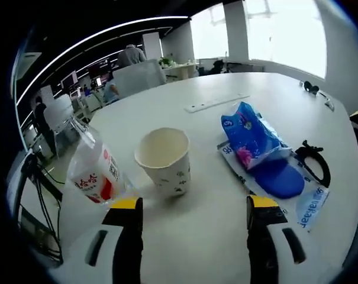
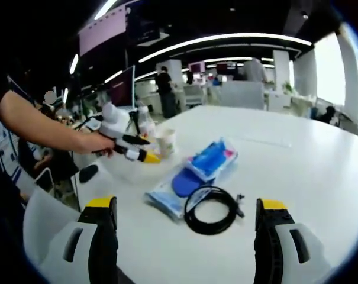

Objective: Arrange the tabletop items into an orderly group along one side of the table until the central work area is clear of visible clutter.

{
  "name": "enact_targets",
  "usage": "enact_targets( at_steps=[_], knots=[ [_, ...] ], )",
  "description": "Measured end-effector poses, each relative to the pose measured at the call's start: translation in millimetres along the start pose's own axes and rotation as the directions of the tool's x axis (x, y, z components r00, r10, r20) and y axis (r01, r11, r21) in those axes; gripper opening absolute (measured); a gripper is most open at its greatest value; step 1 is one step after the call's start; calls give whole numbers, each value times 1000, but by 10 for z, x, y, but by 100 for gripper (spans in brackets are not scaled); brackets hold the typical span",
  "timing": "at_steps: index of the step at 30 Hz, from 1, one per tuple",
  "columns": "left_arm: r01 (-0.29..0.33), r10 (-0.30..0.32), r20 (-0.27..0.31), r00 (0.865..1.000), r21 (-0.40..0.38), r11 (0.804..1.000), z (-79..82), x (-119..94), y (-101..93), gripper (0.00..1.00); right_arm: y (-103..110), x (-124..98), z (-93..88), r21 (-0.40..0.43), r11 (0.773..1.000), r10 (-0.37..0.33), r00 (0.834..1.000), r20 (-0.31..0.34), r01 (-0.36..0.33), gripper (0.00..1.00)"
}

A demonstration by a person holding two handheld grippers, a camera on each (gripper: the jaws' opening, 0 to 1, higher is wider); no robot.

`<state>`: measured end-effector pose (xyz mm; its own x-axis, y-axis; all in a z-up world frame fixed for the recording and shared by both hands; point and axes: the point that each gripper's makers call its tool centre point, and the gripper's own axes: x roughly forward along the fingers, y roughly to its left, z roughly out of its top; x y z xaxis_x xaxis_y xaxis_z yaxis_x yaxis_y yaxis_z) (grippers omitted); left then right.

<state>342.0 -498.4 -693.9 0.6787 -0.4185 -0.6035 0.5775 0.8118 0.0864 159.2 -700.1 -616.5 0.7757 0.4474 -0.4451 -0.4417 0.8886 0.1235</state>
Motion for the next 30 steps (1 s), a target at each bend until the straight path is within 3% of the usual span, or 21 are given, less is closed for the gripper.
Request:
enact_targets(
  at_steps=[10,14,22,30],
  knots=[
    [16,-16,6,1000,-44,999,-40,-139,-164,83,38,-25,21,-12,999,31,1000,1,-31,91],
    [38,-37,11,999,-53,998,-59,-229,-325,85,11,-39,-25,11,1000,29,1000,11,-29,90],
    [86,-86,12,996,18,996,-118,-358,-597,85,67,-34,-107,41,998,57,998,3,-58,82],
    [113,-114,34,993,29,993,-43,-409,-814,83,48,-18,-152,20,996,92,995,-29,-91,70]
  ],
)
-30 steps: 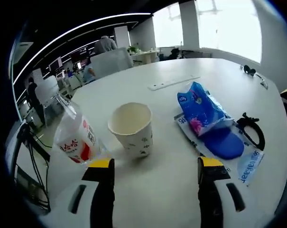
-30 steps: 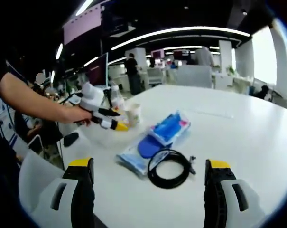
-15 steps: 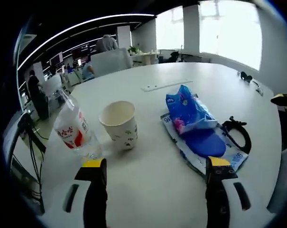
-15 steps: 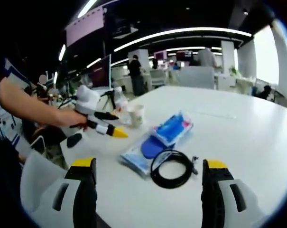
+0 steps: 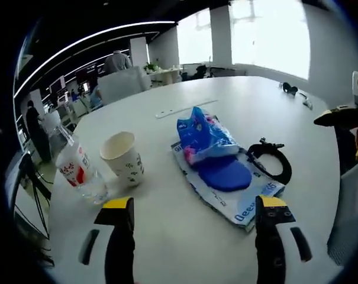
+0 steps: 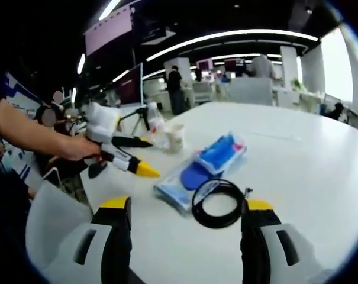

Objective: Arrange the tabletop items into an orderly group along one side of the table until the central work area is clear of visible clutter.

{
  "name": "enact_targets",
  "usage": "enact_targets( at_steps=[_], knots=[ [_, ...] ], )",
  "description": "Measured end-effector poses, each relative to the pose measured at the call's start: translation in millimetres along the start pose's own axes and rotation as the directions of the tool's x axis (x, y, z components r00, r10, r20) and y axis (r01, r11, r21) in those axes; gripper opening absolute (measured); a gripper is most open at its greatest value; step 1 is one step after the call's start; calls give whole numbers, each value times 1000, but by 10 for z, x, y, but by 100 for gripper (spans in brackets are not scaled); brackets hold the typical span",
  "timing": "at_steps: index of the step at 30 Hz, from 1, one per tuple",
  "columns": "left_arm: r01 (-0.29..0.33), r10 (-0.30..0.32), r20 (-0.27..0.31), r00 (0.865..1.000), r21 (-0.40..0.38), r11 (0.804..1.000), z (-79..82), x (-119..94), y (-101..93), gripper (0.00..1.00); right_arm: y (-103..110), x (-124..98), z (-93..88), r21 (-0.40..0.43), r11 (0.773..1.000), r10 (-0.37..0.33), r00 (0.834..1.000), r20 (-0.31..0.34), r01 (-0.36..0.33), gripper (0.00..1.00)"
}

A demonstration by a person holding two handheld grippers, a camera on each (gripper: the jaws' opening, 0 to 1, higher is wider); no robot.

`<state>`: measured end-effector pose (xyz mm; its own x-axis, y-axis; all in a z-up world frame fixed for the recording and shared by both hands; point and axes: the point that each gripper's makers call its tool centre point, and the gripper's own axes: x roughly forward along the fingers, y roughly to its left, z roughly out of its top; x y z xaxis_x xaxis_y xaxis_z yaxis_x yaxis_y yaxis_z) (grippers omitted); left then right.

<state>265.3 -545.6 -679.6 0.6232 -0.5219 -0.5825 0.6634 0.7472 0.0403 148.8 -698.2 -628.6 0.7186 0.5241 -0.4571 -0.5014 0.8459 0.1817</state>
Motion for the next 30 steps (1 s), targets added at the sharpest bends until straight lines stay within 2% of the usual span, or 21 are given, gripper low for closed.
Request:
enact_targets(
  at_steps=[5,8,11,16,18,30],
  knots=[
    [27,-28,21,999,25,999,65,2,-177,82,-44,19,-34,-1,1000,14,1000,-4,-14,65],
    [37,-38,4,999,65,997,67,-12,-303,81,-95,16,-91,2,1000,17,1000,-19,-17,61],
    [43,-43,0,999,73,996,68,-9,-372,81,-124,14,-136,10,1000,22,999,-33,-22,59],
    [42,-41,-7,999,64,997,60,-22,-446,80,-183,35,-216,14,999,42,998,-55,-41,57],
    [34,-34,9,999,13,999,88,-42,-471,80,-202,49,-239,20,999,50,997,-61,-49,57],
    [7,-7,-5,1000,7,1000,98,-35,-632,79,-285,41,-268,19,994,104,991,-81,-103,56]
  ],
)
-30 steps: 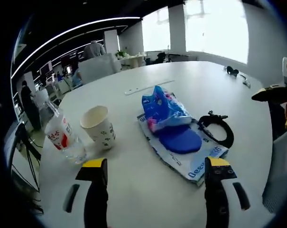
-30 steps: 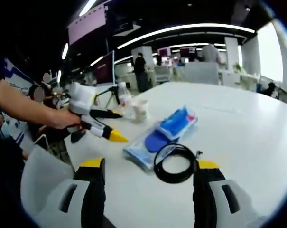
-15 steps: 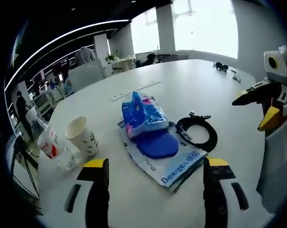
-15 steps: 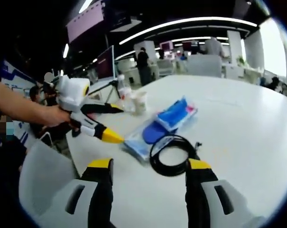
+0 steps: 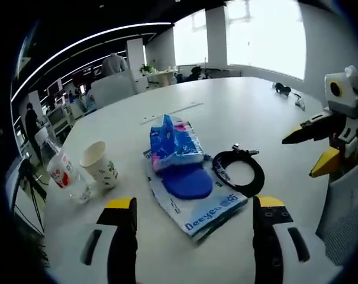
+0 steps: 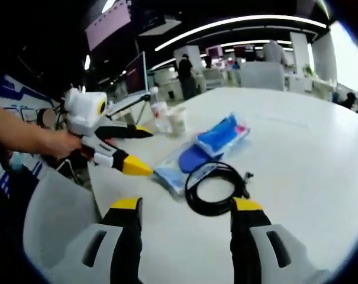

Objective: Arrange the tabletop items into an orderly group along one side of the table until the central work area is clear of visible clutter.

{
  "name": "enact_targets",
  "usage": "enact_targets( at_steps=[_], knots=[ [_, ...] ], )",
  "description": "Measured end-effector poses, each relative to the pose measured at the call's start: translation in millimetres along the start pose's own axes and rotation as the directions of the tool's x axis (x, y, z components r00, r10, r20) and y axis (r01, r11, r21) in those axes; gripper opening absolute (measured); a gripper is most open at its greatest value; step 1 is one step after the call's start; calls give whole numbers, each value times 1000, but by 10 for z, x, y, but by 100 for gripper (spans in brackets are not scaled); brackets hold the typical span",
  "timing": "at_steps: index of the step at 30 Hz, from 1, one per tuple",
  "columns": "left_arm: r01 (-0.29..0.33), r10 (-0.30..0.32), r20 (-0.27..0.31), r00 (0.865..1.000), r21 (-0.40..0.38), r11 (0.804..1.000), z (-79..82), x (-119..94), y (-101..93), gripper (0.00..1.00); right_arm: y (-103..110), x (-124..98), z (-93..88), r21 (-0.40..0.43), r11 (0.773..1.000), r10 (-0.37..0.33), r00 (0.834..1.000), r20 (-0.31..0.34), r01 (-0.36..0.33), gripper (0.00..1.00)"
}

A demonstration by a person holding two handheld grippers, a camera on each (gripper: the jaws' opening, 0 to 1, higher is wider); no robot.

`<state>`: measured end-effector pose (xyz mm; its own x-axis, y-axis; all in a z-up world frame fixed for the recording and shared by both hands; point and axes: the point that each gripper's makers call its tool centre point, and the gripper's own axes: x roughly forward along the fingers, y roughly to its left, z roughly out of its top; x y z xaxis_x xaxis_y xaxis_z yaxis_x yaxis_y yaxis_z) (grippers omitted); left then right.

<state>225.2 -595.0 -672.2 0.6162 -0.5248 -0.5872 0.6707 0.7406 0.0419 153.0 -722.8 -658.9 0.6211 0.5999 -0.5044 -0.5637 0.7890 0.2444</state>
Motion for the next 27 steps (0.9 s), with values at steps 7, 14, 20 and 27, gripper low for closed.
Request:
enact_targets(
  at_steps=[7,14,20,27],
  knots=[
    [-18,18,-4,1000,-1,1000,-10,-14,-20,79,-123,-11,64,-16,1000,-8,1000,15,9,54],
    [-20,20,2,1000,13,1000,79,-30,6,79,-213,31,148,0,1000,-18,999,45,19,53],
    [-10,10,6,1000,13,1000,139,4,22,78,-307,140,161,8,999,-32,999,42,32,52],
    [22,-22,15,1000,19,1000,180,102,-73,77,-476,176,157,43,997,-60,997,44,58,50]
  ],
)
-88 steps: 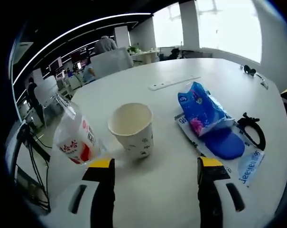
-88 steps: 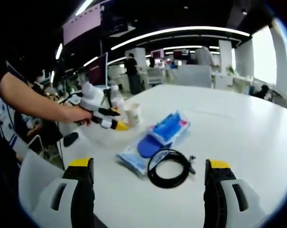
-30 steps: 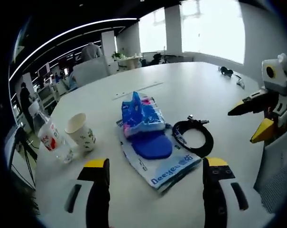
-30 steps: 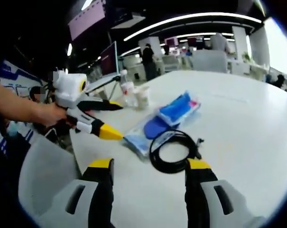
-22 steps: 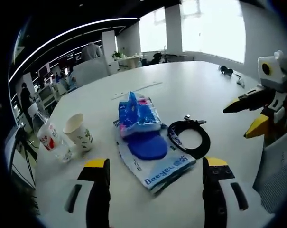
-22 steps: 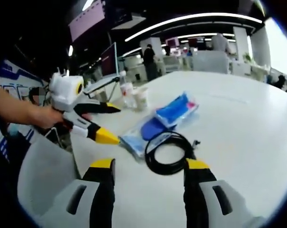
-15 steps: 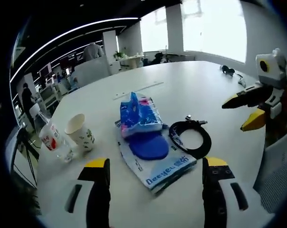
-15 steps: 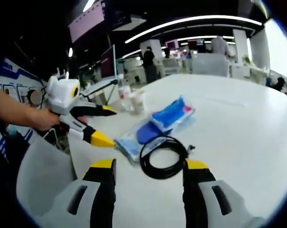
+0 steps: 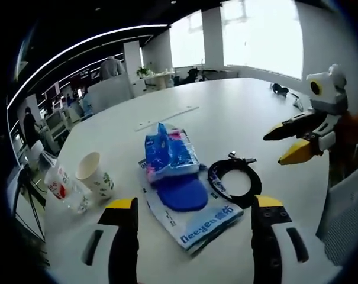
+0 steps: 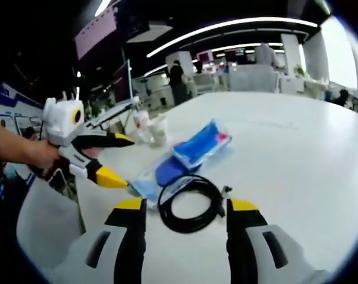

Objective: Arrange the tabletop items into an orderly group along one side of the table until the central work area is clear of visible clutter.

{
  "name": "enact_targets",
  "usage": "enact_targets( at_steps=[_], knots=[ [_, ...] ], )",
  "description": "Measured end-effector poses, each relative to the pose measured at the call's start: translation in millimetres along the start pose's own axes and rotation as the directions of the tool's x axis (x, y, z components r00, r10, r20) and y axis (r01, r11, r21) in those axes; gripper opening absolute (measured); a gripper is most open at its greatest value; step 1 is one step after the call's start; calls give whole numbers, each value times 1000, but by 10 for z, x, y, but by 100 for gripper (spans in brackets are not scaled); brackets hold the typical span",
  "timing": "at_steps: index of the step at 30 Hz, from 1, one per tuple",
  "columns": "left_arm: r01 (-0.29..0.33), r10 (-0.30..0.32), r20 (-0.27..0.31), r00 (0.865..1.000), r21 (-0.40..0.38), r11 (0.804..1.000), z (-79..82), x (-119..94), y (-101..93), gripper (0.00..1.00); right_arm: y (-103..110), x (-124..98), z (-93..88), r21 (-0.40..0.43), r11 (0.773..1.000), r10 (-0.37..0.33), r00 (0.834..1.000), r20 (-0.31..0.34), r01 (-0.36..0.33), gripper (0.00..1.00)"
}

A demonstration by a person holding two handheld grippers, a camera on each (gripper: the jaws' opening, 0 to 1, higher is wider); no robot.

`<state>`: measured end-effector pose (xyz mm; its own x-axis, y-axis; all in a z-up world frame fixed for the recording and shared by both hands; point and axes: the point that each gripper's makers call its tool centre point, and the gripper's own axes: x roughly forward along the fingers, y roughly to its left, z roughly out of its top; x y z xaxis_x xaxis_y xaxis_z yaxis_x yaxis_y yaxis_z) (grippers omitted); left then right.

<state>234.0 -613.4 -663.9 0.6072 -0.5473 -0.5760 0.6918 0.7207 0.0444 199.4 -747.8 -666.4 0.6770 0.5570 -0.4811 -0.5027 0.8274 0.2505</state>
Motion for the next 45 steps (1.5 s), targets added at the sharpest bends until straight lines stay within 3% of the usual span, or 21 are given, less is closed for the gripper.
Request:
enact_targets(
  at_steps=[19,45],
  knots=[
    [63,-63,-27,998,-12,998,-104,174,-198,71,-136,166,-230,41,999,-16,998,-60,18,41],
    [129,-128,-108,986,4,992,-242,472,-401,55,-264,376,-345,54,998,-39,994,-101,45,35]
  ],
)
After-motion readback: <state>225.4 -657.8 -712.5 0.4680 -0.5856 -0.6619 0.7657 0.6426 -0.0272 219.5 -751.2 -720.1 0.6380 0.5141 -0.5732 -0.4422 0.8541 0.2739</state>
